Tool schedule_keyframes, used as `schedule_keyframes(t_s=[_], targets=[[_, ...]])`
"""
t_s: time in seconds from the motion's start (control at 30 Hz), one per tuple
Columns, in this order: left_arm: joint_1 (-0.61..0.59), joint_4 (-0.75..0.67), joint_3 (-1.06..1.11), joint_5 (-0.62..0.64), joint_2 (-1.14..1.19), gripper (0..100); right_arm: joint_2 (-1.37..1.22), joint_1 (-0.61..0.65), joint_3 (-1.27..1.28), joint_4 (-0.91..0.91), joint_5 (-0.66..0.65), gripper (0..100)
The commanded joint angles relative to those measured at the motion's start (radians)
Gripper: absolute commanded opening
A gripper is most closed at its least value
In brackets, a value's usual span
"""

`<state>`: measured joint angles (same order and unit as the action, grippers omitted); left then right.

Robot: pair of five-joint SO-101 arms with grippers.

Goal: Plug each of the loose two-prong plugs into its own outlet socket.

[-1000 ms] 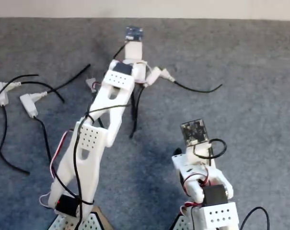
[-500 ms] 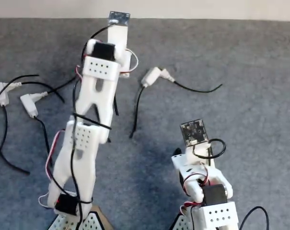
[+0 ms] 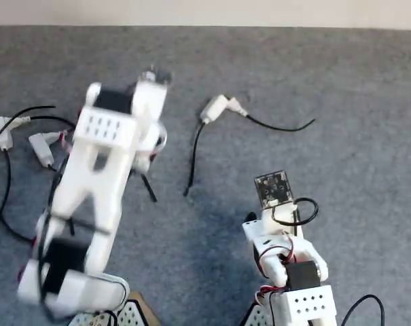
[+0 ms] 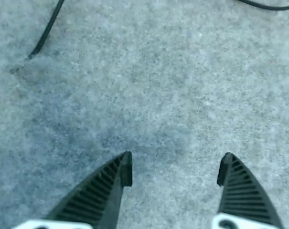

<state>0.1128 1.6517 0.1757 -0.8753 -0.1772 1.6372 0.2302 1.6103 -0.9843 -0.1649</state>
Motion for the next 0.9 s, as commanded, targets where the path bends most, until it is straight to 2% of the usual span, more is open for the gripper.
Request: schedule_keyframes(t_s=[0.0,0.17,0.27,0.33,0.5,0.7,0.8,0.87], targets=[[0.013,-0.149,0.375,-0.114,-0.240,0,0.004,0.004,-0.004,0.021,-0.012,28.2],[0.019,-0.316,0.720,-0.242,-0.427,0,0.004,0.004,-0.001,0.021,-0.012,28.2],[0.012,-0.341,0.860,-0.356,-0.498,0,0.004,0.004,-0.001,0.022,-0.012,28.2],[0.005,-0.345,0.920,-0.385,-0.535,0,0.004,0.004,-0.001,0.022,-0.012,28.2],[-0.090,-0.339,0.901,-0.353,-0.628,4,0.004,0.007,-0.001,0.022,-0.012,28.2],[-0.147,-0.265,0.842,-0.351,-0.714,23,0.004,0.007,-0.001,0.022,-0.032,28.2],[-0.145,-0.209,0.842,-0.353,-0.743,24,0.004,0.007,0.001,0.024,-0.037,28.2],[-0.151,-0.232,0.840,-0.347,-0.754,22,0.004,0.007,0.001,0.024,-0.037,28.2]])
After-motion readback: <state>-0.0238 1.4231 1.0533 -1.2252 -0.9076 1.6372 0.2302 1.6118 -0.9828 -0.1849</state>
